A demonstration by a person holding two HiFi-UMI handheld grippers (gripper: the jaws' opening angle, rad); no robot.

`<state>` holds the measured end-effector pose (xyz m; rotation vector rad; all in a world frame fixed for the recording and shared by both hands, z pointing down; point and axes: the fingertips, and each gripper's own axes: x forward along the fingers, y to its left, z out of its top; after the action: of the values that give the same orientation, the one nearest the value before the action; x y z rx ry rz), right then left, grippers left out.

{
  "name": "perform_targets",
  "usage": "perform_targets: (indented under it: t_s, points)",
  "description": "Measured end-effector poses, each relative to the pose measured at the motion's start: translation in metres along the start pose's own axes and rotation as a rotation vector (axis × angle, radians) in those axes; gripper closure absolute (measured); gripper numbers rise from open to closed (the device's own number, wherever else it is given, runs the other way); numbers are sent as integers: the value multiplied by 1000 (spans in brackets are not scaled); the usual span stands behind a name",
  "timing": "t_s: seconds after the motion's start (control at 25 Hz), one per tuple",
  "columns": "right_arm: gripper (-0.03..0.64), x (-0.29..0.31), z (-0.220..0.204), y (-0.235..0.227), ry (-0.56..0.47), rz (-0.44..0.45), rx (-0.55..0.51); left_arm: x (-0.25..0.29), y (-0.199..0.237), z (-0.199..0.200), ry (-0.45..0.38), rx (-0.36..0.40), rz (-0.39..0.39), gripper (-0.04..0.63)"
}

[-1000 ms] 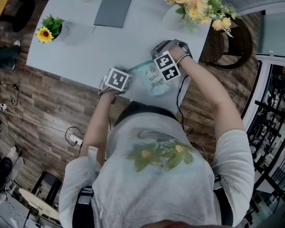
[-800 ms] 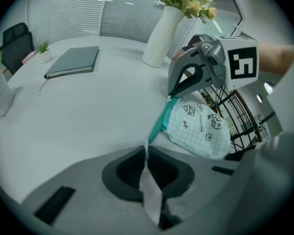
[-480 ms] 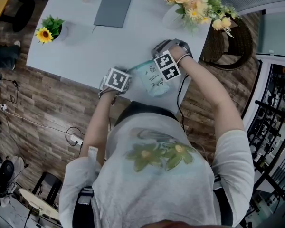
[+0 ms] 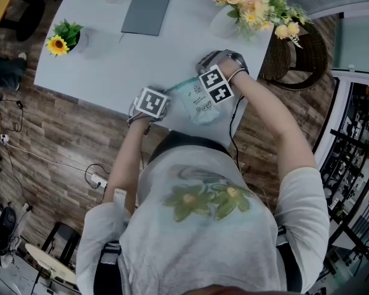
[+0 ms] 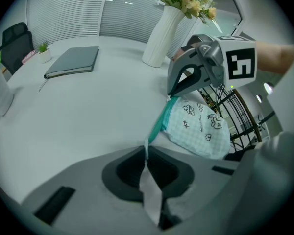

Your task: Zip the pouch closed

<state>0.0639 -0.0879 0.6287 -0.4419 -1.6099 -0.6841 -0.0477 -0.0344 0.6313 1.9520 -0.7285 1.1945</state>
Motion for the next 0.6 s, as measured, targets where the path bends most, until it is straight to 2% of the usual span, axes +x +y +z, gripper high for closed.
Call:
perform_targets:
  t_s: [0.6]
  points:
    - [600,-2,-8,3,6,7,6,0,0,-1,10,-1,-1,572]
